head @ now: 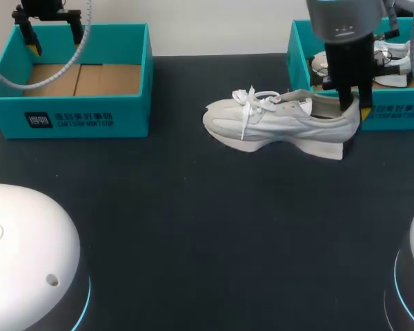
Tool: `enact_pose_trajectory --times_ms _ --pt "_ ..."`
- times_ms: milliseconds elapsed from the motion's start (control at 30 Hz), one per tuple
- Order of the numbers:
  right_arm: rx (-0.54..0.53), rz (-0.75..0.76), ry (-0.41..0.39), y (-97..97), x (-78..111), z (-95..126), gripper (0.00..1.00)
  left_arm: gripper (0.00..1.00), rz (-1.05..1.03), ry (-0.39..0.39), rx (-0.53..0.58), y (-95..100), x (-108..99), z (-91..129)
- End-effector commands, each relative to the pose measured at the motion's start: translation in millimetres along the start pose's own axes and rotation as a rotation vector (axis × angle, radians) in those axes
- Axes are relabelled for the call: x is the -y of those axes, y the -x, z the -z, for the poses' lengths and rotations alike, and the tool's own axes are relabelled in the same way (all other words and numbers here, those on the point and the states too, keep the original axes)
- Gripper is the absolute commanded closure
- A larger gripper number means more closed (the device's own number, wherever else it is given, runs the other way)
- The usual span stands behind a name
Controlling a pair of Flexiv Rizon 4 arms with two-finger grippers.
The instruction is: Take the shoe out of the shoebox, open the shoe tongue, remove and reinsert the insole, then place the shoe into the shoebox
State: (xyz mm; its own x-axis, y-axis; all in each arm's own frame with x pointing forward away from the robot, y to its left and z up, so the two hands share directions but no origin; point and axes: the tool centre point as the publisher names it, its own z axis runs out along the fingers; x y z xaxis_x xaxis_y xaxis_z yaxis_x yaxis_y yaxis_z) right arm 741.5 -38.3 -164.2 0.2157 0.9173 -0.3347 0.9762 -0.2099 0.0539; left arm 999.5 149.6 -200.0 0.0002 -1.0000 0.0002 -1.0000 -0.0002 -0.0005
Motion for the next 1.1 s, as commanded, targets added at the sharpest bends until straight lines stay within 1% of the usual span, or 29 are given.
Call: enact_pose_trajectory --times_ms 33,267,467,633,700,900,1033,1100 --pt "0.007 -0.008 0.007 -23.5 21.1 -7 1.0 0.0 0.0 0.0 0.0 0.2 0 0" --pt "0.0 0.013 -0.008 -51.1 54.3 -14 1.0 0.0 0.0 0.0 0.0 0.2 0 0" --pt "-0.009 0.03 -0.012 -72.0 73.6 -18 1.0 0.0 0.0 0.0 0.0 0.2 0 0" --pt "-0.008 0.041 -0.007 -85.7 80.8 -21 1.0 0.0 0.0 0.0 0.0 0.2 0 0" --pt "-0.019 0.041 0.008 -90.4 82.1 -24 1.0 0.0 0.0 0.0 0.0 0.2 0 0" --pt "-0.019 0.054 0.036 -108.0 87.4 -42 1.0 0.0 0.0 0.0 0.0 0.2 0 0" --pt "-0.04 0.087 0.034 -121.2 88.3 -59 1.0 0.0 0.0 0.0 0.0 0.2 0 0" --pt "-0.03 0.099 0.038 -126.8 87.9 -68 1.0 0.0 0.0 0.0 0.0 0.2 0 0"
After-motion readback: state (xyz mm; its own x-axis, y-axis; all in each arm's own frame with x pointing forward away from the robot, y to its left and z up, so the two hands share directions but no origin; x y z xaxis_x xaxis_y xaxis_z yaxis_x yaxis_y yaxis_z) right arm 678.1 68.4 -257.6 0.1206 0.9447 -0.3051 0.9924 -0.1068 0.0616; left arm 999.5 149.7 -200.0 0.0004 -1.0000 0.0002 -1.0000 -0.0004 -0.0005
